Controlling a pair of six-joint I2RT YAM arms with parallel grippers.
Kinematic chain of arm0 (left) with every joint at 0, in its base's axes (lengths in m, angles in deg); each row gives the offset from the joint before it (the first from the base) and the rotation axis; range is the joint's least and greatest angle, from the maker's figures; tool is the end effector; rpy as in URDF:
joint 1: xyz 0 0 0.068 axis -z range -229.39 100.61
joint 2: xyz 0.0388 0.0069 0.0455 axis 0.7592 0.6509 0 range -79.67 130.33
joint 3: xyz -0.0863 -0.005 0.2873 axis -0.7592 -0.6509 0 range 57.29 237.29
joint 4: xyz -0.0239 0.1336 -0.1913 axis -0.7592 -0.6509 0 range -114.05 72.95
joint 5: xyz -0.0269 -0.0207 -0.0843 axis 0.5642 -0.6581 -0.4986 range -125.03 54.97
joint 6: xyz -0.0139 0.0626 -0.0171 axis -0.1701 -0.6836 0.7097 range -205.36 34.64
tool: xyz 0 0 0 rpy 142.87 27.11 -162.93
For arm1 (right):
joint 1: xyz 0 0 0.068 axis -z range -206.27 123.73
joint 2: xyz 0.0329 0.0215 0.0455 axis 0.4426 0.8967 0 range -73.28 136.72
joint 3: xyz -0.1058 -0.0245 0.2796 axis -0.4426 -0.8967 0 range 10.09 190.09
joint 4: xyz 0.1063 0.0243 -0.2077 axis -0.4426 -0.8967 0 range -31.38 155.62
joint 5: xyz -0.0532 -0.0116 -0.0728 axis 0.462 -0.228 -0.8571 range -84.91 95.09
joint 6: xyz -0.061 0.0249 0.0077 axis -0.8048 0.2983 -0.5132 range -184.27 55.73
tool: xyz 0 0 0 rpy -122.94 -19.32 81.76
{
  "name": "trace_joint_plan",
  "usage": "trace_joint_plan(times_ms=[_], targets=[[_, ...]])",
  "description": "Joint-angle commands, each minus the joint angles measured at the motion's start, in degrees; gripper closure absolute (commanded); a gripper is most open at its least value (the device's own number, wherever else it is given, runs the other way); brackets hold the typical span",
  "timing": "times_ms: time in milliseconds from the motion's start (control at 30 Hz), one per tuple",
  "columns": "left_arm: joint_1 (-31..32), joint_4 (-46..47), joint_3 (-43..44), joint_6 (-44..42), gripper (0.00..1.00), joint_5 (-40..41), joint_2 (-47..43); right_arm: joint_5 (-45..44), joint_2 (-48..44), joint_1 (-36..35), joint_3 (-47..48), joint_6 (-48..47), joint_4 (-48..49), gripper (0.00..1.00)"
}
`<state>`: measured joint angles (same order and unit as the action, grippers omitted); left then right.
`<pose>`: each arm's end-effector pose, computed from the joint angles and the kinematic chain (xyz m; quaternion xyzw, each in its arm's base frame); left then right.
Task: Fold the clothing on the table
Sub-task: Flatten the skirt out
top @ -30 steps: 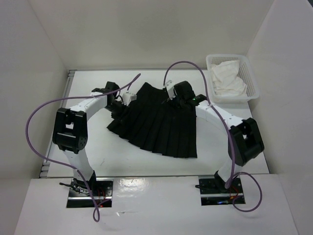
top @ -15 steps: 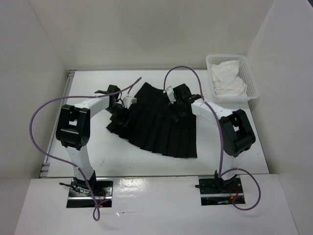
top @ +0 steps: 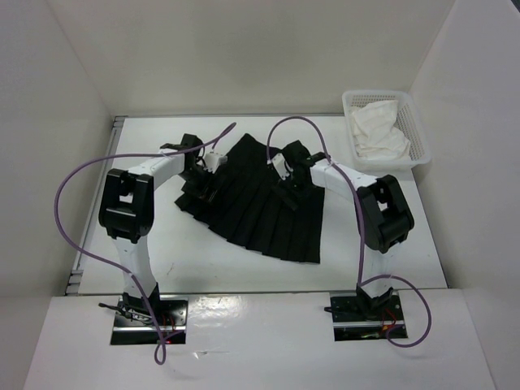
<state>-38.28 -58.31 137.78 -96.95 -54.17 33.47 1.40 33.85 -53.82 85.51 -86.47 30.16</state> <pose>0.3728 -0.0907 0.1972 0.2150 0.9527 -0.1640 0.1387 0.3300 0.1682 0.2135 -0.4063 0.8915 -0.0223 0.1991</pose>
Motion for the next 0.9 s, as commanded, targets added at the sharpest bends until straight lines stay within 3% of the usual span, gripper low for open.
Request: trace_joint_plan(times_ms=[0,733,867], targets=[[-0.04,0.21,1.78,0.43,0.0,1.38,2.43,-0.01,0.09,-1.54,0.34,-1.09,-4.52,0.01],[-0.04,-0.32,1.86,-0.62,0.0,4.36,-0.47,7.81,12.49,-2.07,0.26,-4.87,-9.35,0.01],[-0.04,-0.84,4.49,-0.62,0.0,6.3,0.14,8.34,12.49,-6.18,-0.45,-4.35,-11.2,0.01]])
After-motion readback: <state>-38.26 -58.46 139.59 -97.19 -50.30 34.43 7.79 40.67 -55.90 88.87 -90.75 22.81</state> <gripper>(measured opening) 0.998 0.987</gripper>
